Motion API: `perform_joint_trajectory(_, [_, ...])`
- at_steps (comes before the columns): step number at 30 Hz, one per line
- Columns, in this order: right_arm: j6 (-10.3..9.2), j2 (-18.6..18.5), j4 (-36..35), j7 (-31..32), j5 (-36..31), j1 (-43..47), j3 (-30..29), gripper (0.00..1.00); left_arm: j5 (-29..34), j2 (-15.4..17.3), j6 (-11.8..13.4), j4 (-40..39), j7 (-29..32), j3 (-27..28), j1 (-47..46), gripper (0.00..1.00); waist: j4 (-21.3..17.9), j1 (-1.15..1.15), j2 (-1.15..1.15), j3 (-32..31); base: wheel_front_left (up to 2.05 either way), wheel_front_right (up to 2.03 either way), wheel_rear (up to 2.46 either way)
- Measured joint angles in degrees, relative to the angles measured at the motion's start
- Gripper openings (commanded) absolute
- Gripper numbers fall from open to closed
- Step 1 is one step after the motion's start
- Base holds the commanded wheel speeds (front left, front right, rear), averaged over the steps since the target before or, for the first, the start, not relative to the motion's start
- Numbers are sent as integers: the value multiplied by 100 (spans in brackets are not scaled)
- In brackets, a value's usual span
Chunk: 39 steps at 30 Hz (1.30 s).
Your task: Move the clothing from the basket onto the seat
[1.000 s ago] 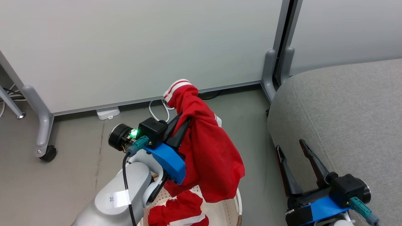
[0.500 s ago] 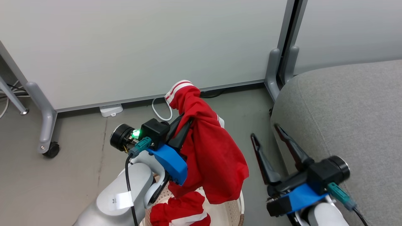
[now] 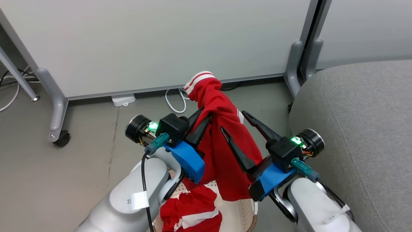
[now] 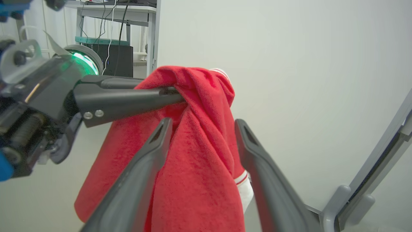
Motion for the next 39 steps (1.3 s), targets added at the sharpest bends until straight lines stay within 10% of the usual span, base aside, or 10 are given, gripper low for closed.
perform_joint_trajectory(13, [0,111,1567,0,-168,-748,102,100,149,-269,-99,-158,0,-64,-191,0,195,0,0,263,0,0,0])
perform_joint_trajectory(14, [0,113,1677,0,-148,-793,105,67,169,-288,-103,-172,0,-64,-192,0,203,1,0,271,0,0,0])
perform_joint_trajectory(15, [0,113,1758,0,-96,-815,132,0,170,-301,-110,-180,0,-64,-193,0,210,0,0,274,0,0,0])
perform_joint_trajectory(39, [0,121,1696,1,448,-861,393,0,327,-332,-199,-105,0,69,-184,0,137,0,0,188,0,0,0])
